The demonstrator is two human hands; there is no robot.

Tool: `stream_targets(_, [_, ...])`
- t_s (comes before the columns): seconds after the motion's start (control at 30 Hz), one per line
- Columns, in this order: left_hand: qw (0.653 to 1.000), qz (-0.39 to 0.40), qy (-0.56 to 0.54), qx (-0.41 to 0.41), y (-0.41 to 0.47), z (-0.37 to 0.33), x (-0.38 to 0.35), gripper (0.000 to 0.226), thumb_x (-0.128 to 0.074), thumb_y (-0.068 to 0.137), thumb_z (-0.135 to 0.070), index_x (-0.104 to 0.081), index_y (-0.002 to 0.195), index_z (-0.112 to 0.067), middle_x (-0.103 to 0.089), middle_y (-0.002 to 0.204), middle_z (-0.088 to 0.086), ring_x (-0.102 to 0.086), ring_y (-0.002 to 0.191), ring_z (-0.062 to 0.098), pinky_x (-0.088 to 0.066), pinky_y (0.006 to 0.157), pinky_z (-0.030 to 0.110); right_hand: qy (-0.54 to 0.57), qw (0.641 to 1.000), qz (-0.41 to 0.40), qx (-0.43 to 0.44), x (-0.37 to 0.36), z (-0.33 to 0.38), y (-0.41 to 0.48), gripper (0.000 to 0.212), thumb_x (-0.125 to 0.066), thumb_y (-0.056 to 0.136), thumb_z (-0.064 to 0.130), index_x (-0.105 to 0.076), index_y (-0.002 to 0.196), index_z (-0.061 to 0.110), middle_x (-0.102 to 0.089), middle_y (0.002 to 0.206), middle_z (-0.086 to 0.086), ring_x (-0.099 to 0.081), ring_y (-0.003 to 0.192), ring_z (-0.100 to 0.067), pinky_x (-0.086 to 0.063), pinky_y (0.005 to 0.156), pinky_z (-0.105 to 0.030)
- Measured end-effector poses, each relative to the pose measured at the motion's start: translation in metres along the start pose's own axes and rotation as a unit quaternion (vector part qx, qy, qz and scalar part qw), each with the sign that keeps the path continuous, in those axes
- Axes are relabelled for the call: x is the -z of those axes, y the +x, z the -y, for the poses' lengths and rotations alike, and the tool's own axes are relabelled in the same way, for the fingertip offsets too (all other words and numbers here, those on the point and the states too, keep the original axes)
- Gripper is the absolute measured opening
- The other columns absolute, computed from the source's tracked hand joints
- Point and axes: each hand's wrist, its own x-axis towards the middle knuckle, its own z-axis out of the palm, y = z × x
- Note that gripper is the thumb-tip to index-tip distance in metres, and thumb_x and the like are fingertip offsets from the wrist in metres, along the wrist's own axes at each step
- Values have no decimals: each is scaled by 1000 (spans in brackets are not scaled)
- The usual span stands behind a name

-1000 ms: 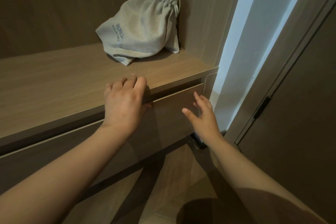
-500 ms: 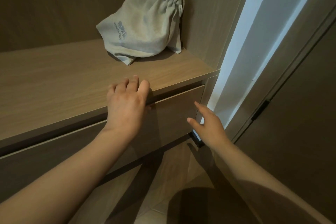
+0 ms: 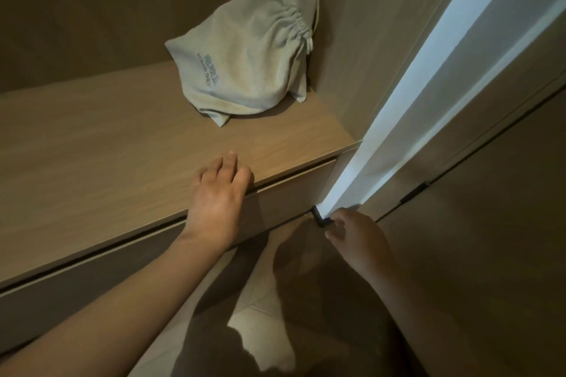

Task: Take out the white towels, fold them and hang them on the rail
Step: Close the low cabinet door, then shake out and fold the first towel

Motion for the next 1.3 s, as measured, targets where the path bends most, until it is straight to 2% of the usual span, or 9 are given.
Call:
stream_targets(0.07, [998,52,-34,-4,-3,3,25,58,-71,83,-35,-43,132,-26,-34,154,5,-35,139,23,-35,112,39,-26,1000,9,-4,28,7,-14,36,-65,90,39,-61,123,25,-68,117,7,-63,108,-9,-53,93,-28])
stream_targets(0.17, [994,102,-27,21,-15,8,79,44,-63,87,-45,-48,123,-25,-56,127,-1,-54,114,20,-47,92,34,-34,999,28,-3,78,28,-34,36,-66,90,40,-61,122,25,-67,117,7,-63,108,-7,-48,87,-19])
stream_targets(0.3, [987,150,-49,40,-46,10,159,45,-58,89,-46,-51,126,-22,-59,122,1,-58,109,23,-48,89,33,-49,996,69,-2,155,65,-67,33,-65,91,39,-59,121,27,-66,116,9,-62,104,-5,-39,75,-11])
stream_targets(0.47, [978,177,-95,61,-88,12,277,42,-57,90,-43,-53,124,-20,-61,119,3,-59,107,24,-50,88,34,-43,994,96,17,271,128,-114,35,-63,92,39,-57,123,25,-64,119,7,-61,108,-7,-46,84,-17])
stream_targets(0.67, [982,148,-91,71,-129,13,418,38,-56,92,-41,-55,122,-18,-63,116,2,-60,102,21,-52,83,32,-53,992,84,79,400,206,-163,33,-64,92,36,-59,122,22,-65,119,6,-61,111,-11,-46,89,-20])
stream_targets(0.8, [984,105,-108,98,-168,12,490,43,-57,92,-42,-52,128,-20,-64,118,0,-61,104,18,-51,81,29,-63,987,44,141,462,248,-186,42,-65,91,37,-60,129,19,-65,125,2,-62,112,-13,-45,92,-19])
stream_targets(0.9, [982,65,-119,134,-201,18,530,47,-57,92,-43,-50,133,-21,-64,121,-1,-62,105,16,-52,84,28,-73,980,67,175,495,281,-197,43,-61,93,38,-56,132,22,-63,126,1,-60,111,-18,-47,91,-27])
stream_targets(1.03, [974,8,-121,191,-242,44,574,50,-58,91,-43,-50,135,-20,-62,125,0,-61,108,17,-50,86,28,-81,963,62,251,517,333,-208,39,-61,92,34,-57,129,20,-63,123,-2,-59,110,-20,-49,89,-33])
stream_targets(1.3, [946,-52,-116,300,-325,130,622,50,-57,92,-44,-49,136,-22,-59,131,0,-58,117,19,-49,94,32,-116,916,57,380,510,471,-234,39,-60,92,42,-55,128,29,-60,122,6,-58,110,-14,-49,87,-29])
